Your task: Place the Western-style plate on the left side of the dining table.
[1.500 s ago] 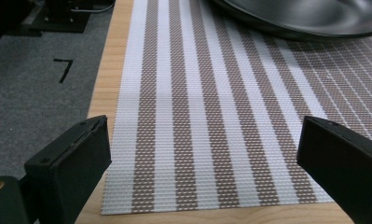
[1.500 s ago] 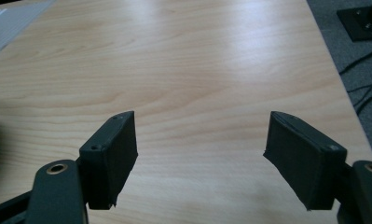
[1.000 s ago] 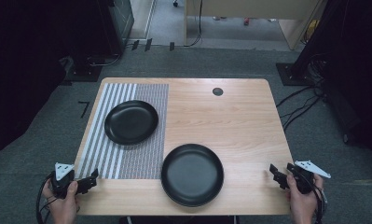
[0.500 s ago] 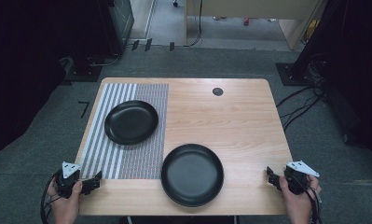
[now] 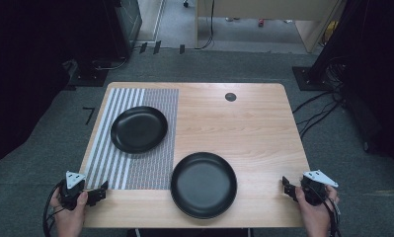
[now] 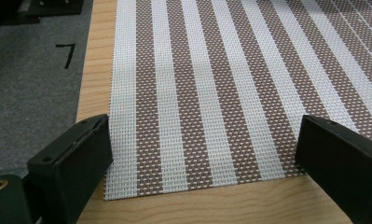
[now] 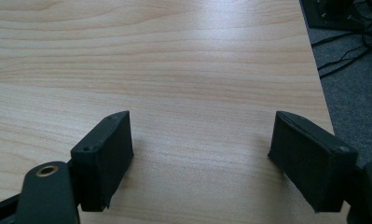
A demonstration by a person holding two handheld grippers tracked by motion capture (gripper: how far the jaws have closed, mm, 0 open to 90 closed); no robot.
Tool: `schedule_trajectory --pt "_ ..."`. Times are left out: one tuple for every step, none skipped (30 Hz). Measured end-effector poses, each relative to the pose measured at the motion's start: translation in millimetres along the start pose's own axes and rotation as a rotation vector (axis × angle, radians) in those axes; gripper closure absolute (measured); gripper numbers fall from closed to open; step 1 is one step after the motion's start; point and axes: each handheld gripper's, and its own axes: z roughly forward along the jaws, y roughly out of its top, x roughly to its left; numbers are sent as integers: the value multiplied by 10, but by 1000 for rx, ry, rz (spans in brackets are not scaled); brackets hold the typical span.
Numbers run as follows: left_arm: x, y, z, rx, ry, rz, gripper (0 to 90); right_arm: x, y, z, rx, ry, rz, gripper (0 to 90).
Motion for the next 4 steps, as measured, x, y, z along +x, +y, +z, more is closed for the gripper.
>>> schedule_trajectory --pt "0 0 0 0 0 0 35 0 0 0 0 0 1 206" --pt "0 0 0 0 0 0 35 0 0 0 0 0 1 205" --pt "0 0 0 0 0 0 35 0 0 0 0 0 0 206" --pt "0 0 0 0 0 0 35 0 0 0 0 0 0 206"
